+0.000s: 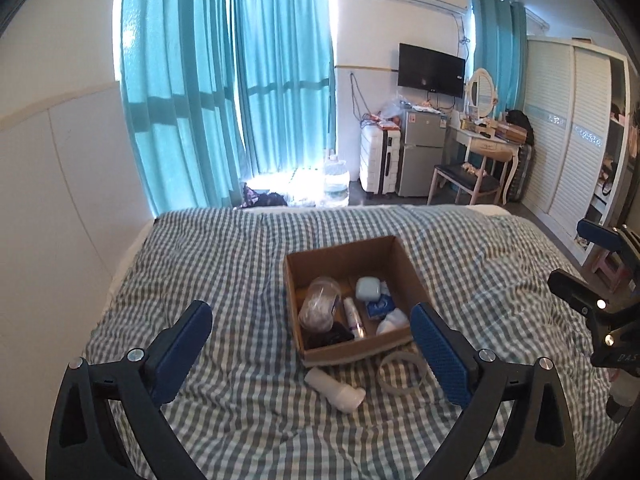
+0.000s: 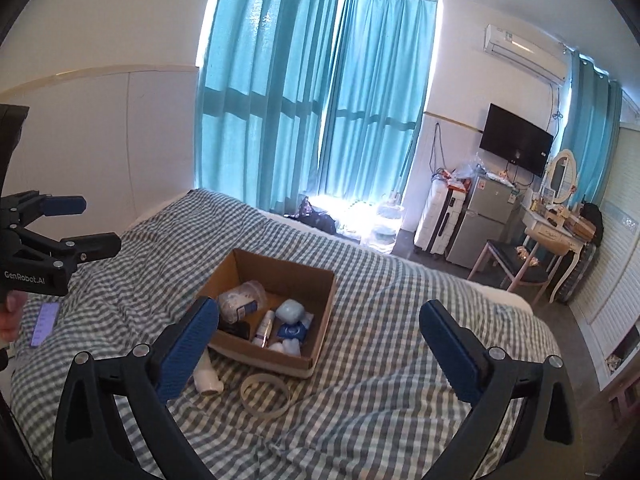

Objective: Organize objects
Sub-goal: 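Withdraw both tools back toward the remaining items on the bed, then grasp the white cylindrical device with the left tool while the right tool grasps the tape roll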

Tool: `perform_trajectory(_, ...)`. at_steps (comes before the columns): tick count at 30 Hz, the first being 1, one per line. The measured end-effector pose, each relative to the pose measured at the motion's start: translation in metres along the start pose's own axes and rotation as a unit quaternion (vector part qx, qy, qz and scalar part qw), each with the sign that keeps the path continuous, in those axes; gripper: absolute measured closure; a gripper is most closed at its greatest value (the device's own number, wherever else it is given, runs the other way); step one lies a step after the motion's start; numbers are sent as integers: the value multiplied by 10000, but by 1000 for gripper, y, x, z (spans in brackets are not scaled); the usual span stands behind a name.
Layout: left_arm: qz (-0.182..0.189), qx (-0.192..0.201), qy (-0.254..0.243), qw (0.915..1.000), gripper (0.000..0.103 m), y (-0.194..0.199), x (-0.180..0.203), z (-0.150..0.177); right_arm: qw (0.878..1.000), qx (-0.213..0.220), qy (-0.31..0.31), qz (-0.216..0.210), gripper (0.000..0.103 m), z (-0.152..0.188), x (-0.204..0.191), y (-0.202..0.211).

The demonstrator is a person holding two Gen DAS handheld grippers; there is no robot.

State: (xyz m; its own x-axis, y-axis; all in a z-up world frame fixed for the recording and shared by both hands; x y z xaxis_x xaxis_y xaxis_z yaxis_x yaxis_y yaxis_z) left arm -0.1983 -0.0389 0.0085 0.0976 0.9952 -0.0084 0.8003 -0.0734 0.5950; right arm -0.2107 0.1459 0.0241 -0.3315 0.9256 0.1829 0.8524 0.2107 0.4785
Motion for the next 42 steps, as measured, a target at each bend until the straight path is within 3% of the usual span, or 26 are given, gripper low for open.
perform_trajectory(5, -316, -264, 60, 9991, 1, -23, -6, 45, 9989, -320, -156, -292, 2, 42, -12, -24)
perform_trajectory(10, -453, -743, 325, 9957, 1, -73, -5, 94, 9946, -835, -424, -449, 2, 84, -22, -71)
perform_trajectory(17, -701, -1055, 568, 9903, 1, -135, -11, 122, 9892, -1389, -248, -399, 2, 122, -42, -145)
perform_trajectory(22, -687, -1143, 646, 9890, 1, -162, -24, 149, 9840, -1675, -336, -510, 2, 148, -54, -185)
perform_trajectory(25, -640, -1387, 657, 9861, 1, -175, -28, 166, 9772, -2014, -329, -586, 2, 173, -62, -205)
perform_trajectory(33, -402, -1603, 731, 9835, 1, -187, -25, 178, 9606, -2664, -190, -766, 3, 211, -75, -233)
perform_trajectory(38, -350, -1661, 654, 9833, 1, -192, -20, 180, 9504, -2998, -117, -817, 21, 227, -80, -245)
perform_trajectory(42, -334, -1662, 604, 9837, 1, -191, -11, 179, 9530, -2912, -138, -824, 21, 227, -78, -240)
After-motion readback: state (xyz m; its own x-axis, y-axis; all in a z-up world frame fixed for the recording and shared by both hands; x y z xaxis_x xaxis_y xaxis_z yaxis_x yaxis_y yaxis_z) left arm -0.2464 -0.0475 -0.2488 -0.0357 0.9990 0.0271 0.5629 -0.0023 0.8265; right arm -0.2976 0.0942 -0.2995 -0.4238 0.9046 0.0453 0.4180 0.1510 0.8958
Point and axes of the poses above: each gripper's, at about its wrist camera, not at the fingertips, and y roughly against the way its jaws point, x to its right, z to its underside, the point moved 8 cm from there along -y, roughly the way its jaws point, and after that the axes turned 2 degrees about z, right-handed, at the moved point
